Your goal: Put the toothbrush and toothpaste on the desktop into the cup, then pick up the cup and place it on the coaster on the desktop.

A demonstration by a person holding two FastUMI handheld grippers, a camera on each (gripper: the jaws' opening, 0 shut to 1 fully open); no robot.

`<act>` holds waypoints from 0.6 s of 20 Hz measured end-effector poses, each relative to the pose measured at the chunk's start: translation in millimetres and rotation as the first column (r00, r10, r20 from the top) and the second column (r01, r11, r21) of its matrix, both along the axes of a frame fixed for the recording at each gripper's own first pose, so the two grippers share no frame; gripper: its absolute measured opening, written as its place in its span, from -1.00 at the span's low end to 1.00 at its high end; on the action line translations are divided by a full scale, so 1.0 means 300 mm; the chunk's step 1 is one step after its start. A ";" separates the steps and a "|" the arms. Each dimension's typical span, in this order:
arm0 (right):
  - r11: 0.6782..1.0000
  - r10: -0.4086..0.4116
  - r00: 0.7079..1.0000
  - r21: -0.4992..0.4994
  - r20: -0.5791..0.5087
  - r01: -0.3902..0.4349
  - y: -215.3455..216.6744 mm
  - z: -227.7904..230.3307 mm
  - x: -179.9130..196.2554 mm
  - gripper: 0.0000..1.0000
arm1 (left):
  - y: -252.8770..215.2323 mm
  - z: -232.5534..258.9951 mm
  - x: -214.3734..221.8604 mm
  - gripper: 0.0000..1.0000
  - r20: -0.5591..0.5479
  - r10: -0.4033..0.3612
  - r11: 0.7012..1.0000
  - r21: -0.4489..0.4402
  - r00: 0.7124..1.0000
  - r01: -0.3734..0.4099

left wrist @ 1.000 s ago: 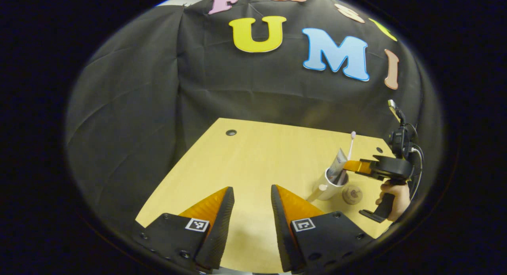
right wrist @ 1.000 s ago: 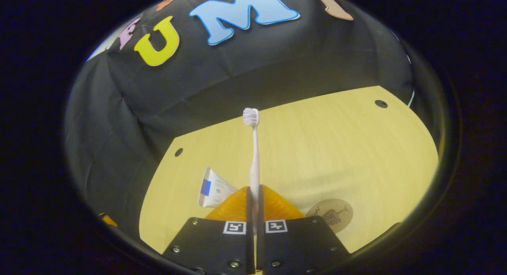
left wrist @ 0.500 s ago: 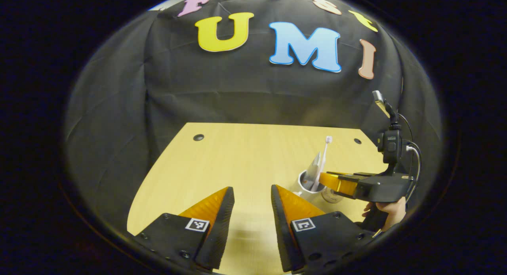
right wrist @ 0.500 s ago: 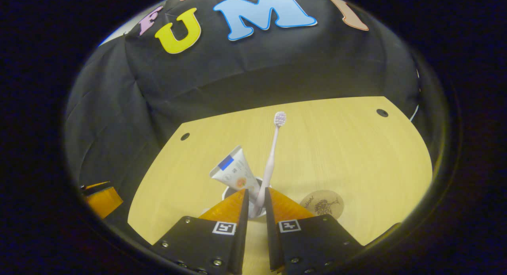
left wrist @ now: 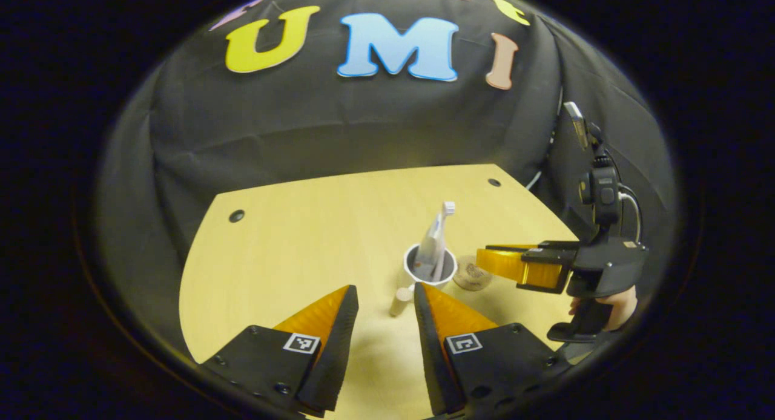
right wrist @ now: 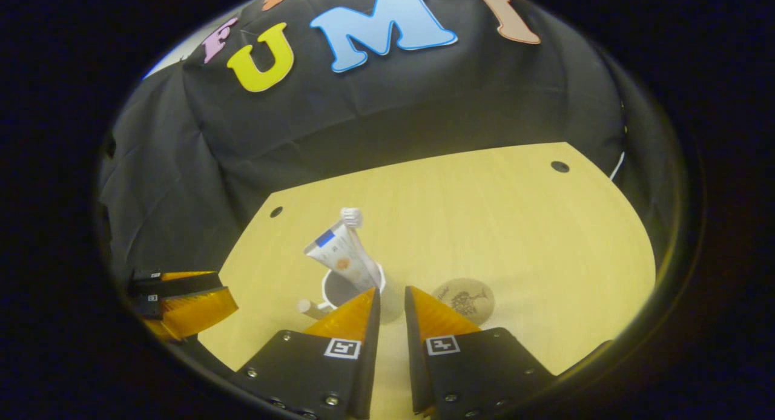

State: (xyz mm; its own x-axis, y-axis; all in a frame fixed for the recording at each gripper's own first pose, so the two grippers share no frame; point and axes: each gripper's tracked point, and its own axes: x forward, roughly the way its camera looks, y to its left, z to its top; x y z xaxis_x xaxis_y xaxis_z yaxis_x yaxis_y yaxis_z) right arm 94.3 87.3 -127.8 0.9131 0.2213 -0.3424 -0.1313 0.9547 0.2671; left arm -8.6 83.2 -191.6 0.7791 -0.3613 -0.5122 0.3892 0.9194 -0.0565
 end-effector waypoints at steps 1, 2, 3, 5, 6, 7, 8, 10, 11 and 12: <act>1.000 -0.028 1.000 0.010 -0.006 0.028 -0.044 -0.009 -0.019 -0.50 | -0.034 -0.029 0.005 0.23 -0.038 -0.078 0.997 0.025 0.996 0.079; 0.997 -0.069 0.998 0.026 -0.014 0.069 -0.109 -0.023 -0.044 -0.50 | -0.060 -0.057 0.003 0.23 -0.074 -0.141 0.989 0.043 0.987 0.144; 0.995 -0.095 0.995 0.036 -0.021 0.096 -0.152 -0.033 -0.059 -0.50 | -0.076 -0.075 -0.005 0.23 -0.105 -0.187 0.980 0.054 0.977 0.193; 0.976 -0.198 0.979 0.086 -0.056 0.202 -0.296 -0.086 -0.129 -0.50 | -0.077 -0.121 -0.003 0.22 -0.238 -0.286 0.936 0.138 0.928 0.323; 0.962 -0.241 0.968 0.111 -0.074 0.248 -0.348 -0.109 -0.160 -0.50 | -0.074 -0.161 0.014 0.23 -0.282 -0.300 0.922 0.160 0.911 0.353; 0.946 -0.283 0.954 0.134 -0.094 0.294 -0.397 -0.135 -0.194 -0.50 | -0.059 -0.193 0.028 0.23 -0.331 -0.308 0.901 0.199 0.892 0.385; 0.936 -0.307 0.946 0.147 -0.104 0.320 -0.426 -0.146 -0.212 -0.50 | -0.050 -0.210 0.039 0.23 -0.365 -0.306 0.887 0.228 0.880 0.402; 0.908 -0.364 0.923 0.171 -0.125 0.381 -0.497 -0.169 -0.255 -0.50 | -0.038 -0.222 0.035 0.24 -0.431 -0.306 0.847 0.284 0.849 0.449; 0.895 -0.387 0.912 0.182 -0.134 0.406 -0.526 -0.176 -0.271 -0.50 | -0.031 -0.233 0.033 0.23 -0.458 -0.300 0.826 0.314 0.837 0.468; 0.886 -0.403 0.904 0.190 -0.142 0.424 -0.545 -0.183 -0.280 -0.50 | -0.030 -0.240 0.027 0.23 -0.479 -0.290 0.813 0.334 0.829 0.477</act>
